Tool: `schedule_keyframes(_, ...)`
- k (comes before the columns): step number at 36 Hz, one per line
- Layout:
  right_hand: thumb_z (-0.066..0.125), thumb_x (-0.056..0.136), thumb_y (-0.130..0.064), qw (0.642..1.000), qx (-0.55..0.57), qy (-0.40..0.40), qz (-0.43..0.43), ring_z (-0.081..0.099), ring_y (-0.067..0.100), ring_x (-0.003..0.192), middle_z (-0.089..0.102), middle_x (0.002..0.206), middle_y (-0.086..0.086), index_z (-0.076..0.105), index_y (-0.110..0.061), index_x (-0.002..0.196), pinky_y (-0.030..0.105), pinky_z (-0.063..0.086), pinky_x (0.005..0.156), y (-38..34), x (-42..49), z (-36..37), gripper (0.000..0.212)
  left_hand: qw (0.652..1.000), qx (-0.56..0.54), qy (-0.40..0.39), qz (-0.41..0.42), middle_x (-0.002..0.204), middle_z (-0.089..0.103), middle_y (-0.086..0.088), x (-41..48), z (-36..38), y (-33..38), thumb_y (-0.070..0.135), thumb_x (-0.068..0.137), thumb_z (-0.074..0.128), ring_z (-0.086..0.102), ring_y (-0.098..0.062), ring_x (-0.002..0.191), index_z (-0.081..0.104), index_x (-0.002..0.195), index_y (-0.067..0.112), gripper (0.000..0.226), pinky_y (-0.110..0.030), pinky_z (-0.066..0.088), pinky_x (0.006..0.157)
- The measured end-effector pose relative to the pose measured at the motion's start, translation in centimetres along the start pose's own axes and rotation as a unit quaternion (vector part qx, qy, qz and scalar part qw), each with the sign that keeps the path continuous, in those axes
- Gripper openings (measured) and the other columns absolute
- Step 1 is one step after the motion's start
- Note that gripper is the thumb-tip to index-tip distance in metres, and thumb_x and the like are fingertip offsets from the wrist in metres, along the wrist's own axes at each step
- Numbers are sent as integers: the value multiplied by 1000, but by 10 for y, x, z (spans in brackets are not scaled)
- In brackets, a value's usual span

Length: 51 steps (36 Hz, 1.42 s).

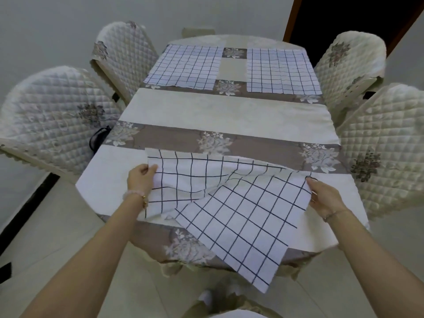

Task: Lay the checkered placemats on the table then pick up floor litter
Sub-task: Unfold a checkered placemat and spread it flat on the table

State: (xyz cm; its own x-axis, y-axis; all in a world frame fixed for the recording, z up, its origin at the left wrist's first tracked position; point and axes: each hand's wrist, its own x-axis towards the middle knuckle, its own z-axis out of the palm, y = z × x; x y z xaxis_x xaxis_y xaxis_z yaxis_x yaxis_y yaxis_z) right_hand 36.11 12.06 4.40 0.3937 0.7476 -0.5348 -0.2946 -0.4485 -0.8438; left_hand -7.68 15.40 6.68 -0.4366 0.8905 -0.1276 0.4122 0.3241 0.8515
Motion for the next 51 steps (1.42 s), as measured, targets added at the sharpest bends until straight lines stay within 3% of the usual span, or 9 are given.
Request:
schedule_keyframes(5, 63, 90, -19, 983, -177, -7, -53, 44, 24, 76, 44, 76, 32, 61, 15, 103, 37, 40, 73, -14, 21, 7, 36, 999, 29, 15, -9, 60, 46, -7, 18, -17, 2, 25, 90, 57, 41, -21, 68, 54, 67, 5, 30, -30, 31, 63)
schedule_keyframes(12, 61, 91, -22, 973, -216, -31, -74, 46, 25, 71, 49, 74, 13, 60, 15, 93, 34, 43, 70, -28, 39, 20, 36, 998, 51, 12, -31, 79, 59, -9, 29, -15, -2, 28, 90, 57, 51, -24, 80, 62, 80, 8, 23, -29, 36, 74)
schedule_keyframes(16, 54, 93, -39, 989, -138, -48, 6, 61, 20, 71, 66, 84, 5, 65, -15, 89, 31, 49, 62, -23, 38, 20, 27, 996, 34, 16, -77, 76, 54, -9, 28, -6, -10, 27, 92, 54, 48, -24, 80, 60, 80, 6, 25, -30, 36, 75)
schedule_keyframes(20, 56, 89, -49, 985, -120, -109, 63, 64, 17, 58, 69, 67, 1, 68, -13, 90, 30, 48, 54, -2, 29, 11, 38, 992, -10, 17, -122, 84, 55, -11, 29, -3, -18, 28, 94, 50, 49, -24, 86, 62, 92, 5, 26, -32, 39, 82)
schedule_keyframes(24, 61, 90, -30, 978, -138, -144, 58, 69, 25, 84, 74, 96, 12, 67, -3, 108, 34, 54, 71, 20, 19, 4, 33, 987, -59, -5, -152, 93, 56, -7, 32, -9, -22, 39, 93, 50, 49, -24, 92, 57, 93, 14, 26, -32, 37, 84)
schedule_keyframes(29, 63, 88, -16, 975, -149, -160, 39, 71, 27, 93, 74, 103, 12, 68, -4, 106, 32, 56, 74, 29, 7, -2, 22, 970, -135, -98, -177, 97, 68, -3, 28, -25, -27, 46, 86, 58, 63, -24, 94, 63, 104, 16, 35, -39, 52, 83)
schedule_keyframes(36, 66, 87, -19, 975, -188, -118, 5, 70, 27, 79, 73, 95, 20, 68, 5, 92, 33, 58, 68, 33, -10, -3, 25, 970, 16, -219, -102, 110, 68, -15, 4, -45, -47, 29, 83, 68, 61, -28, 102, 67, 104, 8, 29, -39, 45, 92)
schedule_keyframes(41, 62, 90, -18, 982, -164, -93, -23, 69, 31, 90, 74, 98, 15, 70, -1, 97, 42, 56, 82, 27, -27, 2, 20, 987, 18, -158, -19, 81, 67, 3, -6, -46, -41, 16, 87, 65, 60, -13, 78, 70, 96, 9, 13, -19, 44, 66)
schedule_keyframes(51, 61, 91, -28, 990, -67, -36, -115, 63, 17, 71, 66, 77, 4, 68, -14, 81, 28, 55, 63, -12, -60, -18, 19, 989, -112, -72, 62, 89, 50, -4, -2, -69, 13, 33, 82, 68, 44, -18, 81, 61, 85, 12, 23, -36, 35, 75)
